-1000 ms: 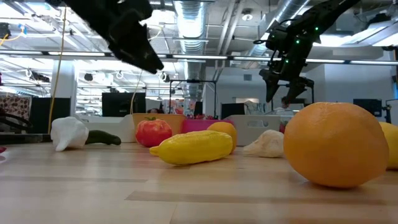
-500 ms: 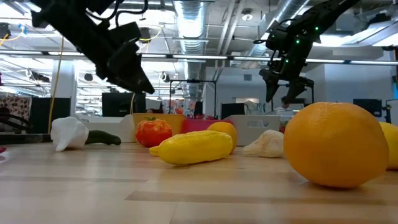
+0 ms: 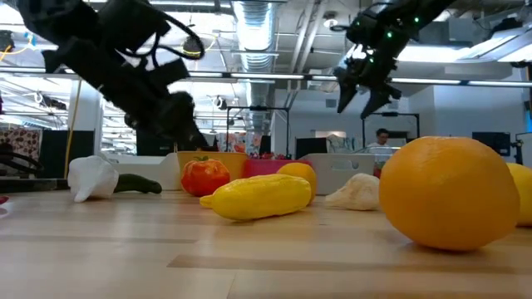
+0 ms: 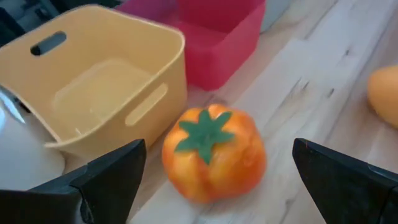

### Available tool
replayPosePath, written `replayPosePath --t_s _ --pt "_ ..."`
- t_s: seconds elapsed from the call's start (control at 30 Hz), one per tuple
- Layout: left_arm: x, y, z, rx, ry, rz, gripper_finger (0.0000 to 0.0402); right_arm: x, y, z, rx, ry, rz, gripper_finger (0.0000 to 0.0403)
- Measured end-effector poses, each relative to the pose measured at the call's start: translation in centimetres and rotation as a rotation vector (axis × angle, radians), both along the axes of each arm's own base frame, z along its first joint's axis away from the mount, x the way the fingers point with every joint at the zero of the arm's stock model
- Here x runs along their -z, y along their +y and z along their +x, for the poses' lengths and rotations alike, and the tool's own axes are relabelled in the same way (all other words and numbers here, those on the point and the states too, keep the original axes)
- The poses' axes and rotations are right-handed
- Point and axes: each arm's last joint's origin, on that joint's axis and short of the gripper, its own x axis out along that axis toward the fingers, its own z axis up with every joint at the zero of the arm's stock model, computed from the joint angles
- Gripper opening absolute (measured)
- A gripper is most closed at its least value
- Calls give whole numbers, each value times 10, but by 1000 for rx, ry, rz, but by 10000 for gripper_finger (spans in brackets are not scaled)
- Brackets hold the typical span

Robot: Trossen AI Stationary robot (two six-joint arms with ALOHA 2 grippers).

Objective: Sort produce into baskets
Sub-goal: Put the orange tomato into the transparent bin

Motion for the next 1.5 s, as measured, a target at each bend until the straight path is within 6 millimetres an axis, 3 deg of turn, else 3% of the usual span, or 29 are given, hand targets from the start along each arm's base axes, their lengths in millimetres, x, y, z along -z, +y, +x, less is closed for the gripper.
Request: replayPosePath --t_s 0.17,0.37,0.87,1.03,1.5 --pt "20 1 9 -22 27 11 391 -13 18 18 -84 -34 -28 388" --pt "29 2 16 -38 -9 10 391 -15 43 35 -185 -38 -29 388" --pt "9 4 27 -74 -119 -11 391 -16 96 62 -381 -51 -31 388" --pt "13 11 24 -150 -129 -63 391 -17 109 67 -426 -62 -35 388" --pt "17 17 20 -184 -100 -104 391 -18 125 73 -481 -80 -42 388"
